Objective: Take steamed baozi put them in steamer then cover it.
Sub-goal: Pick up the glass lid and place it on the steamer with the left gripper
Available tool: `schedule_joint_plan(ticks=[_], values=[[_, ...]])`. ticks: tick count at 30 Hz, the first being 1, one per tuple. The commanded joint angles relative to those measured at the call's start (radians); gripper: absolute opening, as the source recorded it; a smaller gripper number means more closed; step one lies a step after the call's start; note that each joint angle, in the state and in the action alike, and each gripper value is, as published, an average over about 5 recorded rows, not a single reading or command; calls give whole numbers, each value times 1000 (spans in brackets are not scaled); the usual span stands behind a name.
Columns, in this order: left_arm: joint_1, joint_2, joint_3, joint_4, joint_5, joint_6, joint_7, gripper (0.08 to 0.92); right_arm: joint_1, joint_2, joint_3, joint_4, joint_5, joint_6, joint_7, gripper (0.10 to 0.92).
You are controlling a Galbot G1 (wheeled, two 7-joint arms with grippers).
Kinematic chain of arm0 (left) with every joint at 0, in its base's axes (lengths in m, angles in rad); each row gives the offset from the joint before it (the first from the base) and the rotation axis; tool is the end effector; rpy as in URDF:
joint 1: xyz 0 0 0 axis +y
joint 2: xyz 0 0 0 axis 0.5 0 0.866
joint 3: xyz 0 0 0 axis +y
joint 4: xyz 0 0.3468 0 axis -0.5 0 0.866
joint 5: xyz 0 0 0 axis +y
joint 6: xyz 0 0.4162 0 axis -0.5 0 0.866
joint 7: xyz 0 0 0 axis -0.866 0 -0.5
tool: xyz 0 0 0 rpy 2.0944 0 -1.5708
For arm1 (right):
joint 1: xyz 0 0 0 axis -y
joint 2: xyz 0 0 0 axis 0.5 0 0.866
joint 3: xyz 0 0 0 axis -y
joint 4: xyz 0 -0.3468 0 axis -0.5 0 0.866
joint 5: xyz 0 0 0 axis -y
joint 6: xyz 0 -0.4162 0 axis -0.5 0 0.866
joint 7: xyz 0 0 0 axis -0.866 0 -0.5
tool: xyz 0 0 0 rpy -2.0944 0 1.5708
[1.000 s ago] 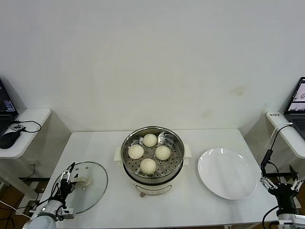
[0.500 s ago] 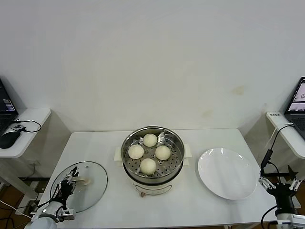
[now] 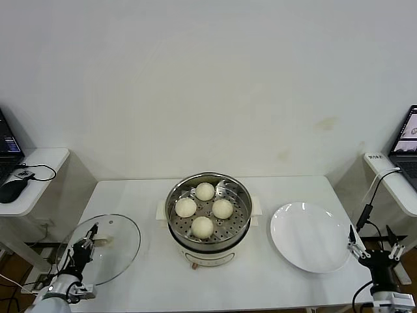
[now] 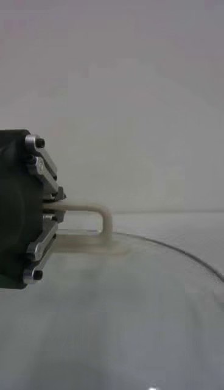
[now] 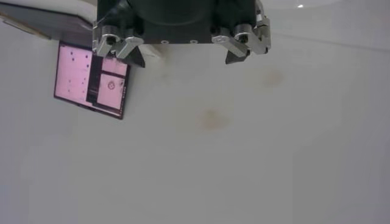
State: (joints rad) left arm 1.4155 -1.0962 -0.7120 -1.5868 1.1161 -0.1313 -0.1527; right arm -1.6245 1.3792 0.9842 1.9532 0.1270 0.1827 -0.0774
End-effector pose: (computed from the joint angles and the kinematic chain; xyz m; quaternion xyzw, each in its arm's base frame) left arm 0.2853 0.2248 -0.3962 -0.0341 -0.6935 -0.7179 0.0497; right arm 0.2051 -0.2050 -0.3189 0.1127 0.9833 -0.1411 0.0216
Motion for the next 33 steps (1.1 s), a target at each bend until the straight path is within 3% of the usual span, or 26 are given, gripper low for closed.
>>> schedule_joint_plan(ticks=[1,8,13,19,25,33], values=[[65,75,-62,-267,-99,115,82,148,-3,2,-20,-1,-10,4,0,823],[18,184,-37,-435,-197,218,190,148,-9,11,-48,-2,-37,10,0,823],[-61,263,106,-519,-276,325,256,148,-10,21,-71,-9,-73,16,-2,823],[-211,300,358,-542,-295,429,280,148,-8,48,-102,-25,-137,30,-4,822],[-437,239,628,-467,-262,518,293,148,11,89,-129,-44,-195,36,-1,823],[-597,80,798,-410,-139,593,379,148,32,138,-154,-72,-285,53,22,823]])
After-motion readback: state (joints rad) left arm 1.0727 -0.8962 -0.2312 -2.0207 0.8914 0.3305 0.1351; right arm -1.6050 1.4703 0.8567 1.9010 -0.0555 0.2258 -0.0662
